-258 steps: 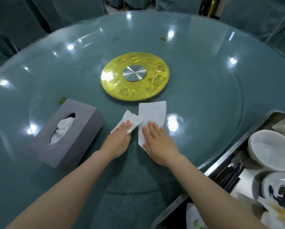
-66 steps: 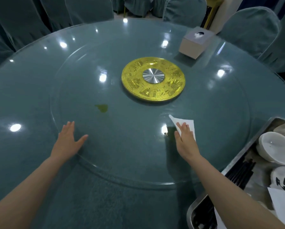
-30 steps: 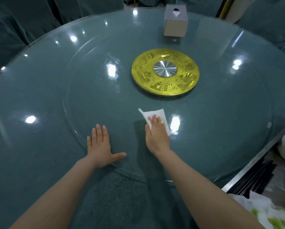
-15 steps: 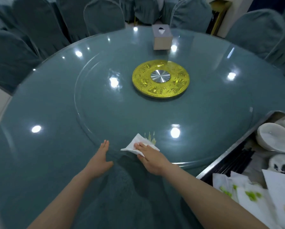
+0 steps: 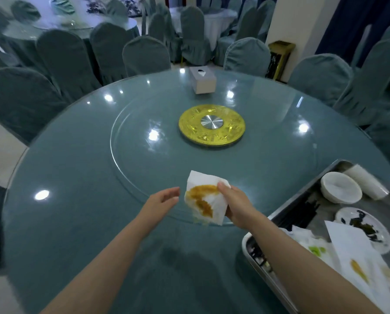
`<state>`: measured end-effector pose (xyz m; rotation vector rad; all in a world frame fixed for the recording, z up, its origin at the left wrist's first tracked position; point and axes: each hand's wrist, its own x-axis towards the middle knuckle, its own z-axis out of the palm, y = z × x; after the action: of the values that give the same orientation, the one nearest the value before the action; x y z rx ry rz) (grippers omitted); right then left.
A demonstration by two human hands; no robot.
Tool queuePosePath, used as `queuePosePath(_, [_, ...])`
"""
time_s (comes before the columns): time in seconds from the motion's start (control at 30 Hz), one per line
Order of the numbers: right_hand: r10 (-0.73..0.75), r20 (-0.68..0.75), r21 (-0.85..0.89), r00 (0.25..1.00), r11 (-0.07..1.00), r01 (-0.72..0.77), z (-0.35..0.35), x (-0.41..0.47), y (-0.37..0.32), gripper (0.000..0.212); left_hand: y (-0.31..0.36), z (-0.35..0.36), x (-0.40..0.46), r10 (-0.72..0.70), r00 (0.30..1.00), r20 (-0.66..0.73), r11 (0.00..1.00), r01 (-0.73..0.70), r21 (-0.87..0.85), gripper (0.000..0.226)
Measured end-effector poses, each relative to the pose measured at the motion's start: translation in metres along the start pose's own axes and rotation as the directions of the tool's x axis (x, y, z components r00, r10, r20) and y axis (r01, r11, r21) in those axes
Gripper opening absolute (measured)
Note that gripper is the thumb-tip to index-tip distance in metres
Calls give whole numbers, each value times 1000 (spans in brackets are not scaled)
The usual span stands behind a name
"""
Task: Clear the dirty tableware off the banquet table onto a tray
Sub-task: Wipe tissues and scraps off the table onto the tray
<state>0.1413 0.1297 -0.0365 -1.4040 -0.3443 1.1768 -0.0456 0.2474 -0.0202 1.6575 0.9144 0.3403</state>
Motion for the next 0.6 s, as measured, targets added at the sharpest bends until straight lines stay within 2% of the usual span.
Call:
queuePosePath(0.07, [17,-3,24,1000,1000,-17,-5,-4,-2,22,13,12,-1,6,999,39,999,-4,-48,23])
queuePosePath(0.17, [46,5,16,999,999,-46,-15,-8,-4,25,21,26,0,48,997,60,999,-47,-27,12])
queuePosePath(0.37, [69,167,-32,983,997,-65,-46,-16,-3,28,21,43,16,71,997,-28,996,-72,-50,15])
queuePosePath(0.5, [33,51,93,998,995,-38,-63,-13,-3,31,25,62,34,45,998,42,994,-41,-99,13])
queuePosePath(0.6, [-16,-81,197,997,980,32,-83,-8,-9,12,21,77,56,-12,998,60,981,24,-194,11])
